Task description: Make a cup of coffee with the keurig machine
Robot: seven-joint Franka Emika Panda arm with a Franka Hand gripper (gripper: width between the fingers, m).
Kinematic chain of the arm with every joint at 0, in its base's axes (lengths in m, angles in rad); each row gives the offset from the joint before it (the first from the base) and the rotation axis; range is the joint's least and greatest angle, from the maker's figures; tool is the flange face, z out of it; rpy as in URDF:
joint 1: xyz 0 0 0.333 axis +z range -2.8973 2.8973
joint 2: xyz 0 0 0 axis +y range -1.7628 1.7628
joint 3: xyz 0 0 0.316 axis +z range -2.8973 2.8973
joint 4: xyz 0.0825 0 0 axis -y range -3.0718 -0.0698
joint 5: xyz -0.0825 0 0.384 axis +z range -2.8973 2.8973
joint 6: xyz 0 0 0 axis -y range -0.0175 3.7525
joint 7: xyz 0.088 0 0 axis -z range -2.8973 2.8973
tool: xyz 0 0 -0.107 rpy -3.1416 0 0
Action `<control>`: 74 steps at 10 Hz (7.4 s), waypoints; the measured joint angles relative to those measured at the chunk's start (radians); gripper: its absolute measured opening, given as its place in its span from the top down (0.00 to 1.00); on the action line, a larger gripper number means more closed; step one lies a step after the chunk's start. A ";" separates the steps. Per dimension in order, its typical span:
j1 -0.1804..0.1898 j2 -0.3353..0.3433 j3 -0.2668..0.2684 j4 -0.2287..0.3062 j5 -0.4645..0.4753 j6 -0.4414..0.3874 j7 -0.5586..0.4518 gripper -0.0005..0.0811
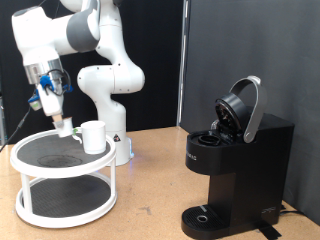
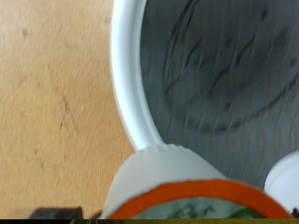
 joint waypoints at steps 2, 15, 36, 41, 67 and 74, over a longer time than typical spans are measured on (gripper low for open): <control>0.047 0.003 0.019 0.037 0.062 -0.047 0.002 0.44; 0.217 0.017 0.152 0.155 0.352 -0.075 0.065 0.44; 0.278 0.216 0.263 0.422 0.521 -0.251 0.094 0.44; 0.279 0.274 0.311 0.389 0.474 -0.176 0.095 0.44; 0.272 0.355 0.412 0.252 0.520 0.031 0.034 0.01; 0.247 0.269 0.382 0.237 0.534 -0.024 0.003 0.00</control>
